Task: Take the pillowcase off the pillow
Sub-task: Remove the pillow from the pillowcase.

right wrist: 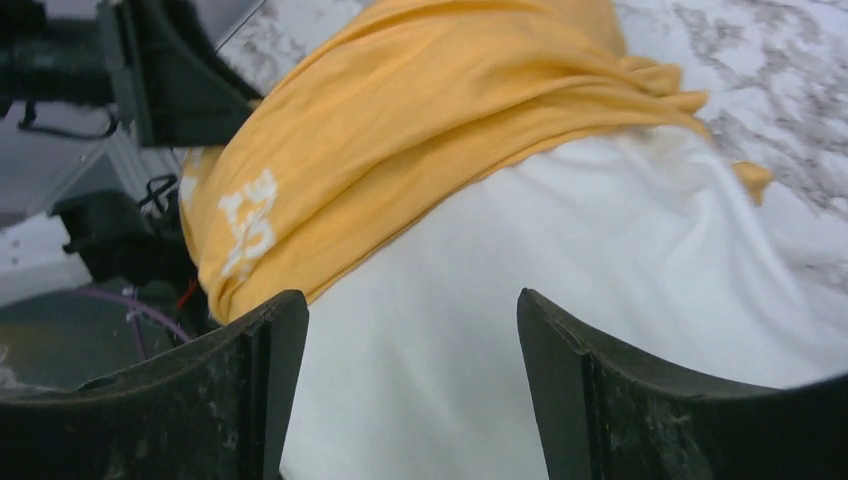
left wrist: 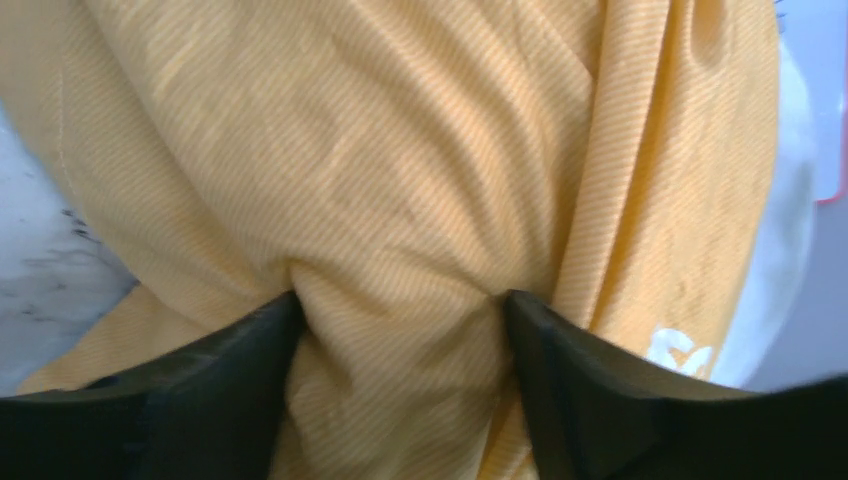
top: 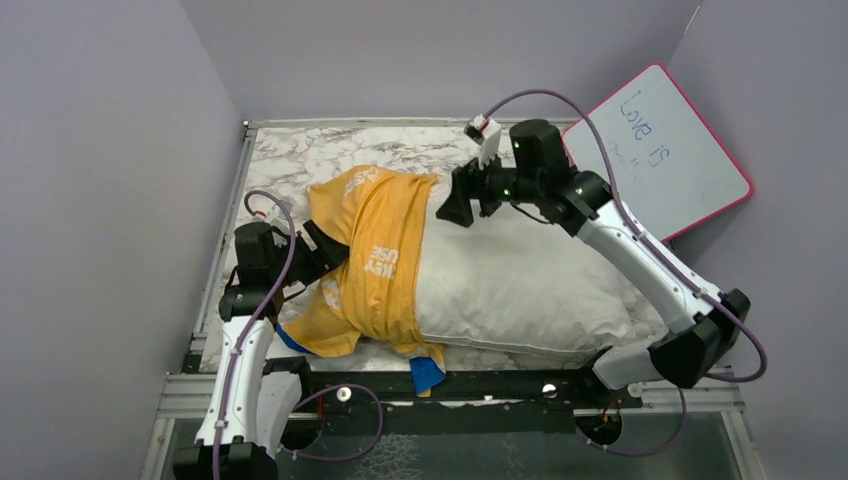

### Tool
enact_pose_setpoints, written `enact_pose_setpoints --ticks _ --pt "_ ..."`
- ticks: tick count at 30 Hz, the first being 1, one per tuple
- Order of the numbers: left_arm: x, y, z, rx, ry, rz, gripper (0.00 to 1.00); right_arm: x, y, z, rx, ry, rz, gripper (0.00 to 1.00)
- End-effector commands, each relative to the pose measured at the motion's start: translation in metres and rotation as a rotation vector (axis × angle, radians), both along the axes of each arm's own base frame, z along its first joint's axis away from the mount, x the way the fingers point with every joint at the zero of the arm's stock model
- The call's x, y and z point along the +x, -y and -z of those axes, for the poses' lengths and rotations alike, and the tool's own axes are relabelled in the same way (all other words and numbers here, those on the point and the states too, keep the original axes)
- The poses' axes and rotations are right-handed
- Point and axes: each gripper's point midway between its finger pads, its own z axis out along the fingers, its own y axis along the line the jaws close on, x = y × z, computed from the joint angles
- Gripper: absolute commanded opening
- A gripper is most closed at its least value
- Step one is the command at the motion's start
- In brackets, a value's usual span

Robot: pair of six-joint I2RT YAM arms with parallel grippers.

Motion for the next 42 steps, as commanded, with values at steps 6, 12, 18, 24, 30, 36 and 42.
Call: enact_pose_setpoints --ticks 6,12,18,24,30,36,42 --pt "0.002 0.003 -0.014 -0.036 0.036 -0.01 0.06 -0.063 0.018 0.117 -0.297 -0.04 0.005 0.59" --pt "0.011 -0.077 -0.046 0.362 0.045 -0.307 0.0 -0.055 0.085 0.19 -0.598 -0.179 0.353 0.06" --pt "0.0 -0.155 -0.092 0.738 0.03 -0.55 0.0 -0.061 0.075 0.207 -0.547 -0.24 0.354 0.03" --pt "0.007 -0.142 -0.066 0.723 -0.029 -0.433 0.23 -0.056 0.063 0.196 -0.5 -0.223 0.322 0.02" --pt "0.026 -0.092 -0.041 0.515 -0.028 -0.231 0.99 -0.057 0.057 0.183 -0.457 -0.201 0.284 0.03" --pt "0.068 -0.091 -0.021 0.217 -0.041 -0.16 0.99 -0.057 0.056 0.171 -0.436 -0.176 0.269 0.03" --pt "0.079 -0.091 -0.003 -0.236 0.019 -0.152 0.99 -0.062 0.044 0.167 -0.395 -0.201 0.219 0.04"
